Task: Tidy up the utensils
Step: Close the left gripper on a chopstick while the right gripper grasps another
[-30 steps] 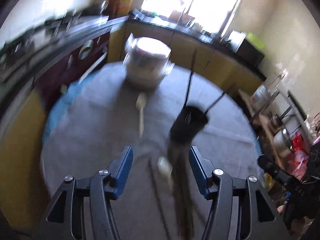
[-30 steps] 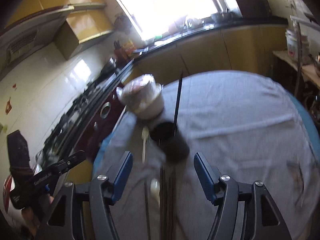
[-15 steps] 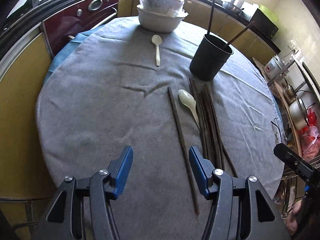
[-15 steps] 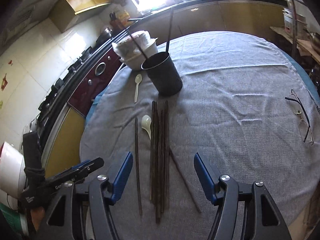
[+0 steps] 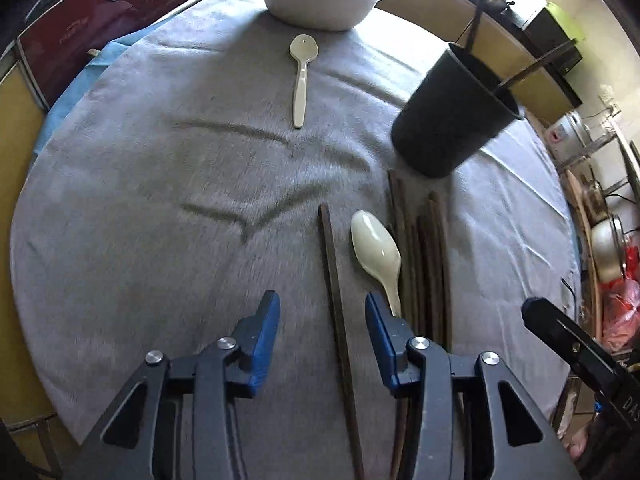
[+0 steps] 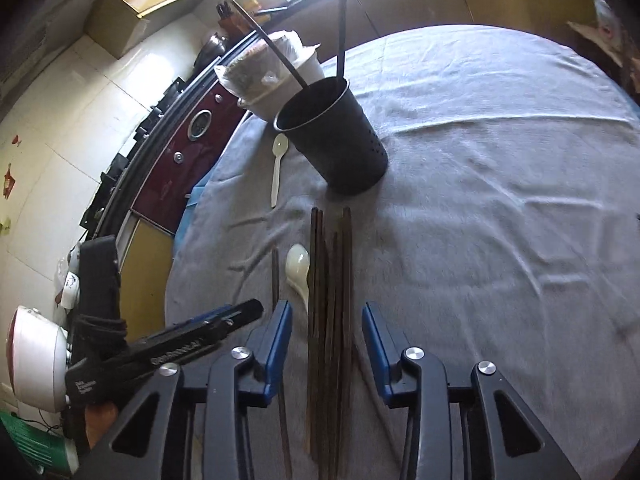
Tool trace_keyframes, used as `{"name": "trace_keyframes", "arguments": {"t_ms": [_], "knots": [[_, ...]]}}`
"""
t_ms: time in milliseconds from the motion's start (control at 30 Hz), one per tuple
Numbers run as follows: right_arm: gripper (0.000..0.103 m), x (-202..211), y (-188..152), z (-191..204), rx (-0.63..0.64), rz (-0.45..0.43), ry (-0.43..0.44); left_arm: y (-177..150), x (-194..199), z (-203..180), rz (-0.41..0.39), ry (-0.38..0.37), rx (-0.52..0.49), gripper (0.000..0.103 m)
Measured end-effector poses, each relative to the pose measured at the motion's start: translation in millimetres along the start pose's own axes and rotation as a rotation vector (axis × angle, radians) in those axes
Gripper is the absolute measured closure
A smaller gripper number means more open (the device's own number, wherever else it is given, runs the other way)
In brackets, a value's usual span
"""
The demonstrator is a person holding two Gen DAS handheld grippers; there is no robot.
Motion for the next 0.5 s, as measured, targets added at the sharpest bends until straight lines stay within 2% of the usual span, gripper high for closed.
{"name": "trace_keyframes", "arguments": {"t_ms": [167, 333, 367, 400, 500], "knots": [[0.064, -31, 19, -4, -0.012, 0.029, 0.008, 3, -9, 1, -0.02, 0.045, -0.023, 0.057], [0.064, -53, 27, -5, -0.006, 0.058, 0.004, 11, -12, -5, -0.05, 0.048, -0.047, 0.057], [0.065, -58, 29, -5, -0.005, 0.067, 0.005, 13, -13, -6, -0.055, 0.058, -0.061, 0.06], [0.069, -61, 30, -5, -0.006, 0.072, 0.006, 15, -14, -6, -0.059, 0.083, -0.073, 0.064], [0.075, -72, 36, -6, -0.025, 0.093, 0.009, 22, -17, -3, -0.061, 0.135, -0.101, 0.082]]}}
Point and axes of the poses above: each gripper's, at about its wrist camera, not at the fingertips, and x roughly against the way its jaws point, z to its left, y to its top, the point moved 8 cm from there along -x, roughly the way its jaws point, and after that the axes turned 2 degrees about -x, right-handed, at the moved point
